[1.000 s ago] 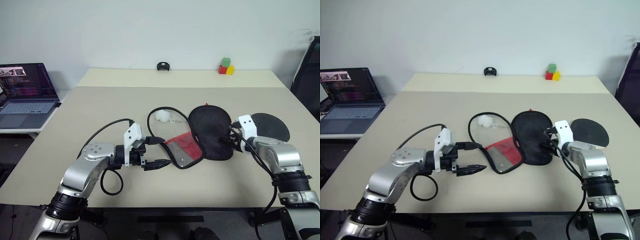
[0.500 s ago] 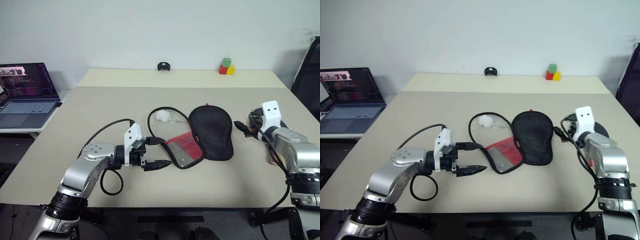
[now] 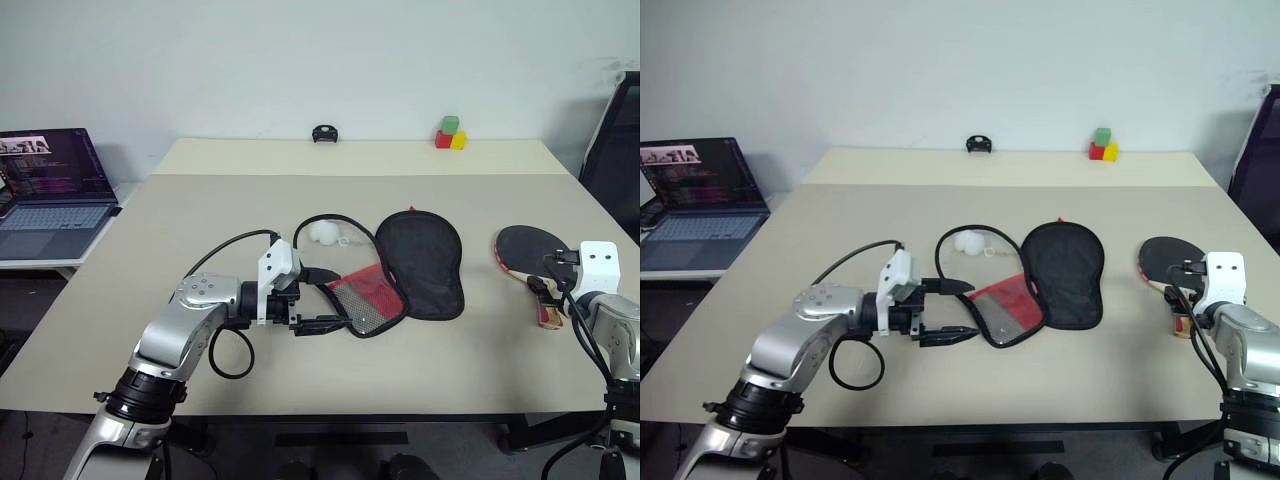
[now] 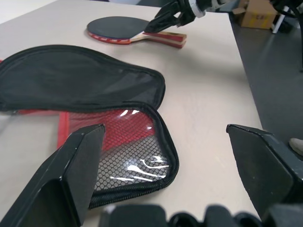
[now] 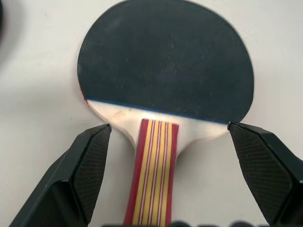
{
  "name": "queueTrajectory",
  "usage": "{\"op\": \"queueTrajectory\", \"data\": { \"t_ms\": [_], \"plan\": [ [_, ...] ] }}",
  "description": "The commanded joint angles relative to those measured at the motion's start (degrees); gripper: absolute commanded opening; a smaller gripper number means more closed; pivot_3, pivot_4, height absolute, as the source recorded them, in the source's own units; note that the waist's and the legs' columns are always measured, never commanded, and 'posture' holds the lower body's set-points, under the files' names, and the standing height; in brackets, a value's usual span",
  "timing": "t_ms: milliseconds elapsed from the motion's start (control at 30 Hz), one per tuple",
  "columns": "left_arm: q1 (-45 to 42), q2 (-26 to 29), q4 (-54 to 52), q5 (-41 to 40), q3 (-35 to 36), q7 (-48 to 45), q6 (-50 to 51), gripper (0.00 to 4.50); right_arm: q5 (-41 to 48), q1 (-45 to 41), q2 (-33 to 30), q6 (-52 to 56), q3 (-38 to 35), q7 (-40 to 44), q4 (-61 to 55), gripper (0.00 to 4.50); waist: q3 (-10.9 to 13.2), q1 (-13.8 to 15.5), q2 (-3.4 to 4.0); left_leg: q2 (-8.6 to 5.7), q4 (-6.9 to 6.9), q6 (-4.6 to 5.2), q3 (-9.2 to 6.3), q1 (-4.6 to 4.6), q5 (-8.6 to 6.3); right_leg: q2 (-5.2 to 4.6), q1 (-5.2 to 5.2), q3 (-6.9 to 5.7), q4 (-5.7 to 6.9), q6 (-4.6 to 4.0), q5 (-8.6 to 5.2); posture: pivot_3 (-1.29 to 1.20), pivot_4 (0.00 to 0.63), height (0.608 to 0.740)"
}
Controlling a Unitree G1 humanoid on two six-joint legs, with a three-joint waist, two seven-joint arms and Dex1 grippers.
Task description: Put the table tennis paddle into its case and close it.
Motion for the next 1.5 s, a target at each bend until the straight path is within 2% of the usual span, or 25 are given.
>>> {"op": "queueTrajectory", "data": {
  "t_ms": [33,233,500,600,833,900,1033,1267,1500],
  "plan": [
    [-2.1,-0.2,0.1,0.4,-0.2,-1.4,-1.6,4.5,0.5,-0.7,-1.1,1.1,-0.7,0.6,1.3,4.31,0.0,0.0,0.0,0.0,0.0,0.0,0.0,-0.01,0.0,0.0,0.0,0.0,-0.01,0.0,0.0,0.0,0.15,0.74],
    [-2.9,-0.3,0.7,0.8,-0.4,-2.4,-2.3,4.5,1.0,-1.8,-1.2,2.6,-0.7,1.0,3.6,4.31,0.0,0.0,0.01,0.0,0.0,0.0,0.02,0.0,0.0,0.0,0.0,0.02,-0.01,0.01,0.0,0.0,0.15,0.74],
    [-4.7,-1.1,1.0,1.1,-0.7,-2.7,-2.6,4.5,-0.6,-6.0,-3.0,0.2,3.1,4.3,13.2,4.31,0.0,-0.1,0.0,0.02,0.07,0.01,0.1,0.06,0.01,0.04,0.06,0.08,-0.02,0.02,0.09,0.0,0.15,0.74],
    [-4.8,-1.1,1.1,1.2,-0.6,-2.8,-2.8,4.5,-0.7,-6.8,-3.4,0.0,3.8,5.1,16.1,3.72,0.0,-0.1,-0.01,0.13,0.09,0.01,0.13,0.08,0.01,0.16,0.07,0.12,-0.03,-0.01,0.14,0.0,0.15,0.74],
    [-4.4,-0.7,1.1,1.5,0.0,-2.8,-3.1,4.5,-0.6,-6.6,-2.7,0.0,2.7,4.1,17.4,1.5,-0.1,0.1,-0.07,0.17,0.13,0.03,0.07,0.45,0.0,0.22,0.56,0.07,-0.16,0.0,0.21,0.0,0.15,0.74],
    [-3.9,-0.5,0.8,1.5,0.5,-2.6,-2.9,4.5,-0.2,-6.3,-2.3,0.1,1.8,3.1,16.5,1.08,0.0,0.2,-0.08,0.17,0.1,0.03,0.05,0.66,0.0,0.23,0.76,0.06,-0.19,0.0,0.2,0.0,0.15,0.74],
    [-2.4,0.5,0.2,1.2,1.6,-2.0,-2.4,4.5,1.0,-6.1,-1.4,1.1,-0.7,1.1,12.5,1.08,0.0,0.2,-0.08,0.17,0.05,0.03,0.05,0.85,0.0,0.22,0.91,0.07,-0.21,0.01,0.2,0.0,0.15,0.74],
    [-0.3,1.8,-0.5,0.7,3.1,-1.1,-1.9,4.5,5.5,-8.5,1.6,8.8,-5.6,-3.3,-1.1,1.08,0.1,0.1,0.11,0.17,-0.01,0.03,0.05,0.79,0.0,0.22,0.82,0.09,-0.21,0.0,0.19,0.0,0.15,0.74],
    [0.4,1.9,-0.9,0.6,3.2,-0.7,-1.7,4.5,10.3,-13.2,15.1,22.8,-7.5,-11.0,-18.7,1.08,0.1,-0.2,0.23,0.3,-0.06,0.02,0.03,0.83,0.0,0.27,0.78,0.09,-0.15,-0.01,0.19,0.0,0.15,0.74]
  ]
}}
